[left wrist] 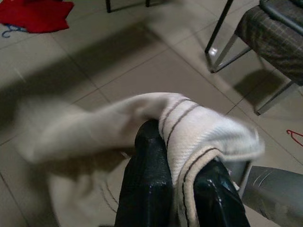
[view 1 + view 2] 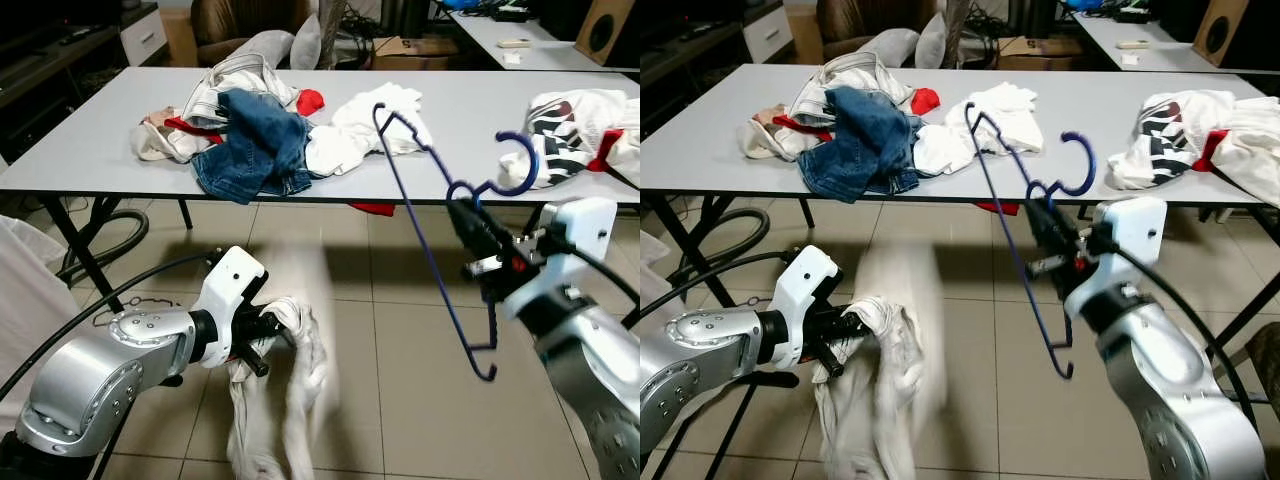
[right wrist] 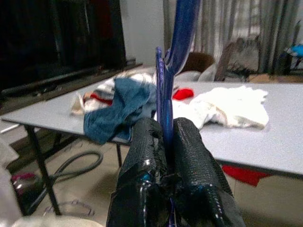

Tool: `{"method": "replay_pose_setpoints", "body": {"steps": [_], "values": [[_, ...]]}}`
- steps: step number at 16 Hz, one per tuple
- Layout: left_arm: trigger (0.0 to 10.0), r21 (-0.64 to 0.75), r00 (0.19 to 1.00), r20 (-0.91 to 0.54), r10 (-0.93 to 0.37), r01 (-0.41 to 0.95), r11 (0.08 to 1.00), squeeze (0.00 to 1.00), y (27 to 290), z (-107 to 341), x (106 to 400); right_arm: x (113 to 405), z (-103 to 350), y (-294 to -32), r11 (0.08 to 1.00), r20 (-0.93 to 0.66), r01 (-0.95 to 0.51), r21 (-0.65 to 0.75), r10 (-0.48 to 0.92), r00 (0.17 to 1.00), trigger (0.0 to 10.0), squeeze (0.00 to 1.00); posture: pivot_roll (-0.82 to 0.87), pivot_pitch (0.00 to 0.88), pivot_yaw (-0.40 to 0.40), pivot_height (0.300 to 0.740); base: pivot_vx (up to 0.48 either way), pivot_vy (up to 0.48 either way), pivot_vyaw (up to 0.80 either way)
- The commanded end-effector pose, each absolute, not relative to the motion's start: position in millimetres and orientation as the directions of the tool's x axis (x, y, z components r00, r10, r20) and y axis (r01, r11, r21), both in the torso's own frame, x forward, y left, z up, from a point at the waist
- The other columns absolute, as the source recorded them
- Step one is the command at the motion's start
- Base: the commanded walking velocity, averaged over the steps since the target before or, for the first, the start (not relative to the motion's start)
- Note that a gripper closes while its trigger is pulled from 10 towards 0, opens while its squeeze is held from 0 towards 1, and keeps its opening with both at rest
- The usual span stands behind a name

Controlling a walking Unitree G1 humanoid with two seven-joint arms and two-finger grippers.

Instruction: Hang hanger

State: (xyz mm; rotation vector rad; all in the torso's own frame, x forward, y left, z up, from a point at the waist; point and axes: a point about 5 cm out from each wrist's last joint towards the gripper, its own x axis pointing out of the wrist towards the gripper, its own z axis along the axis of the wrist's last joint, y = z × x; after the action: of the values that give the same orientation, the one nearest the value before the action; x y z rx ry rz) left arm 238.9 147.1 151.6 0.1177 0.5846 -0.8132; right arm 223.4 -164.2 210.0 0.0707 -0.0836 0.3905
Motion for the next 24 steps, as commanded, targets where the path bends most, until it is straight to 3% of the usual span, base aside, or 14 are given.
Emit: {"method": "replay_pose_setpoints", "body": {"steps": [1, 3, 4, 7, 14, 21, 24], "values": [[0.0, -0.08, 0.581, -0.502, -0.641, 0.707, 0.703, 0.0, 147.0, 160.8, 241.0, 216.9, 208.7, -159.6, 0.908, 0.07, -0.415, 0.05, 0.411, 0.909, 10.0, 0.0, 0.02, 0.041, 0.035, 0.74, 0.0, 0.0, 0.0], [0.0, 0.065, 0.721, -0.447, -0.53, 0.616, 0.785, 0.0, 152.2, 160.6, 266.4, 206.4, 181.9, -166.4, 0.893, -0.166, -0.446, -0.06, 0.432, 0.886, 10.0, 0.0, 0.01, 0.062, 0.035, 0.74, 0.0, 0.0, 0.0], [0.0, 0.158, 0.74, -0.474, -0.477, 0.604, 0.781, 0.0, 157.8, 155.8, 275.9, 197.3, 169.1, -172.3, 0.854, -0.285, -0.511, -0.092, 0.469, 0.836, 10.0, 0.0, 0.0, 0.061, 0.038, 0.74, 0.0, 0.0, 0.0], [0.0, 0.145, 0.793, -0.463, -0.397, 0.509, 0.848, 0.0, 168.5, 156.7, 297.1, 179.7, 163.5, -181.9, 0.762, -0.389, -0.64, -0.097, 0.563, 0.729, 10.0, 0.0, 0.0, 0.017, 0.043, 0.74, 0.0, 0.0, 0.0], [0.0, 0.052, 0.887, -0.344, -0.308, 0.346, 0.937, 0.0, 168.8, 176.3, 339.0, 173.3, 162.2, -172.0, 0.629, -0.377, -0.774, -0.066, 0.703, 0.604, 10.0, 0.0, 0.02, 0.0, 0.068, 0.74, 0.0, 0.0, 0.0], [0.0, 0.062, 0.904, -0.314, -0.291, 0.325, 0.944, 0.0, 166.6, 184.4, 351.6, 169.5, 173.5, -154.6, 0.612, -0.22, -0.79, 0.029, 0.775, 0.592, 10.0, 0.0, 0.03, 0.0, 0.097, 0.74, 0.0, 0.0, 0.0], [0.0, 0.04, 0.882, -0.303, -0.362, 0.391, 0.919, 0.0, 155.3, 190.8, 350.1, 178.5, 168.9, -149.9, 0.639, -0.198, -0.768, 0.046, 0.76, 0.62, 10.0, 0.0, 0.04, 0.0, 0.099, 0.74, 0.0, 0.0, 0.0]]}}
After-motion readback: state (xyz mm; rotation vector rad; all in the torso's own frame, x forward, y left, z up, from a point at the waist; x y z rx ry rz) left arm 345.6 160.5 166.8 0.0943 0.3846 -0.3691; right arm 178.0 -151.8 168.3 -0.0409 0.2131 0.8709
